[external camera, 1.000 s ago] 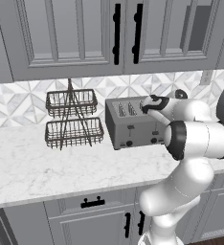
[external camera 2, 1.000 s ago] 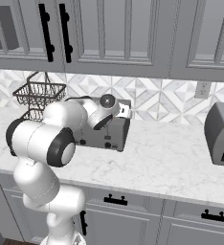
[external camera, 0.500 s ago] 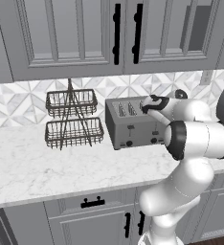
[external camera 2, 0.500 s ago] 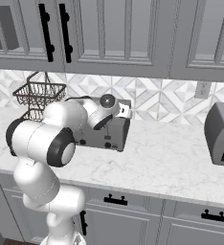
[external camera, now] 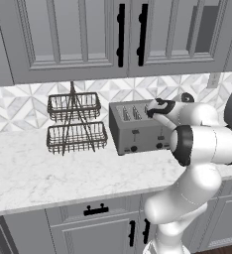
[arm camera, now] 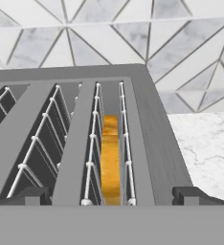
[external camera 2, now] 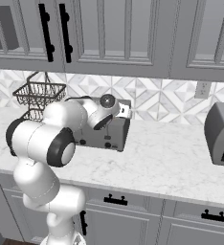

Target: Start the toaster. Once the lever pops up, take the bread to the plate on the dining counter.

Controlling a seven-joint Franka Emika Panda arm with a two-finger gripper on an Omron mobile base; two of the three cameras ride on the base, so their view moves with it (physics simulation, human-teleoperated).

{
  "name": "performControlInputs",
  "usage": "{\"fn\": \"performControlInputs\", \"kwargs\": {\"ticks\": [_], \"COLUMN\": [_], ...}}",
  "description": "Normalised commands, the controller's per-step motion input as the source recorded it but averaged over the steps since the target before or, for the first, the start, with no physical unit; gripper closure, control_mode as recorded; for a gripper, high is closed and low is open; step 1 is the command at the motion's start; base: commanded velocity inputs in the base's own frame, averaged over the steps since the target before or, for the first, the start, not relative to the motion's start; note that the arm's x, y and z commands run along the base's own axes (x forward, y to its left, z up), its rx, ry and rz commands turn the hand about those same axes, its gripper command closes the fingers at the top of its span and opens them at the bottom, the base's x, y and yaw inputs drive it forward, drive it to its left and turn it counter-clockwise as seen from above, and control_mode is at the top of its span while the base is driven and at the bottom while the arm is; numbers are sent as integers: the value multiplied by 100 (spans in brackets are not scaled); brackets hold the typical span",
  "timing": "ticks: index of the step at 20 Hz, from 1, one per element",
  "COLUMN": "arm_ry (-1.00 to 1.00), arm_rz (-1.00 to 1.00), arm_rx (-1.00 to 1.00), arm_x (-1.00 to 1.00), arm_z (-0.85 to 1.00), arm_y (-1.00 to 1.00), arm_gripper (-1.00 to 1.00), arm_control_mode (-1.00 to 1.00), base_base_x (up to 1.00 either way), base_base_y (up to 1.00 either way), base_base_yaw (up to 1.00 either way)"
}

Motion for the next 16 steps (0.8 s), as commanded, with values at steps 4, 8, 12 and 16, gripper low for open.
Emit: {"fn": "performControlInputs", "kwargs": {"ticks": [4,8,12,16], "arm_ry": [0,0,0,0], "arm_rz": [0,0,0,0], "arm_rx": [0,0,0,0], "arm_x": [0,0,0,0], "arm_z": [0,0,0,0], "arm_y": [0,0,0,0], "arm_gripper": [-100,-100,-100,-100], "arm_control_mode": [-100,-100,-100,-100], "base_base_x": [0,0,0,0], "base_base_y": [0,0,0,0], "base_base_yaw": [0,0,0,0]}}
